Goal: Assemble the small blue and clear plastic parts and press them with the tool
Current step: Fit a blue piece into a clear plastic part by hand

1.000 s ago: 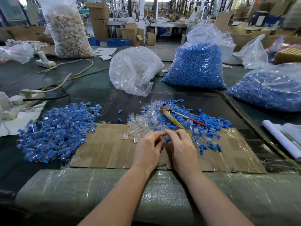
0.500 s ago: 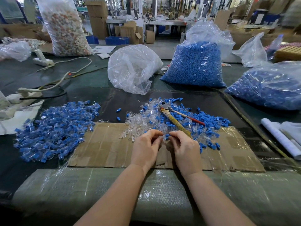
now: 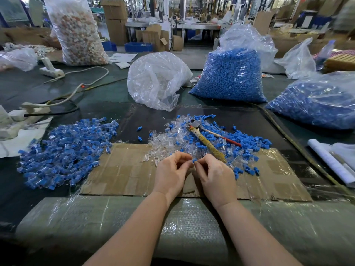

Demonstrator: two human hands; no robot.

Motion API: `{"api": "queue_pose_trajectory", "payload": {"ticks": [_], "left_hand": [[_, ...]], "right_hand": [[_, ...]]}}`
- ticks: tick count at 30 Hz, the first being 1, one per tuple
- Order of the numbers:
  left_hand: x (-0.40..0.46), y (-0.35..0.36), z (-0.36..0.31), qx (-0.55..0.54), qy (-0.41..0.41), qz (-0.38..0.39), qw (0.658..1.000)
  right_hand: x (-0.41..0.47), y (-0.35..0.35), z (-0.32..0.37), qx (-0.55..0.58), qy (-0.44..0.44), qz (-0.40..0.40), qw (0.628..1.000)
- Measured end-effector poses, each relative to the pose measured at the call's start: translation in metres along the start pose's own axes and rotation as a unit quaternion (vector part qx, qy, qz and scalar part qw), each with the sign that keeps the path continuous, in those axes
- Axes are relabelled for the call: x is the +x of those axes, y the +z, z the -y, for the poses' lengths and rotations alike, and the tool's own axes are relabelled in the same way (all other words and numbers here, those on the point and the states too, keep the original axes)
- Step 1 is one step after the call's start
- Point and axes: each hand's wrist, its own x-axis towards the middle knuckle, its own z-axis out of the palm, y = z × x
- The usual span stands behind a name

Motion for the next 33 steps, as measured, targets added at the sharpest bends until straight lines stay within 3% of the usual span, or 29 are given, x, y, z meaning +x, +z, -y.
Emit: {"api": "queue_pose_trajectory", "payload": {"ticks": [5, 16, 33], "left_hand": [[0.000, -0.002, 0.001, 0.000, 0.010, 0.006, 1.000], [0.000, -0.005, -0.002, 0.027, 0.032, 0.017, 0.999], [0.005, -0.003, -0.011, -0.015, -0.022, 0.024, 0.999]], "right_hand": [[0.001, -0.001, -0.001, -0.002, -0.008, 0.023, 1.000], [-0.001, -0.010, 0.003, 0.111, -0.072, 0.027, 0.991], [0.002, -0.015, 0.006, 0.073, -0.085, 0.014, 0.994]]}}
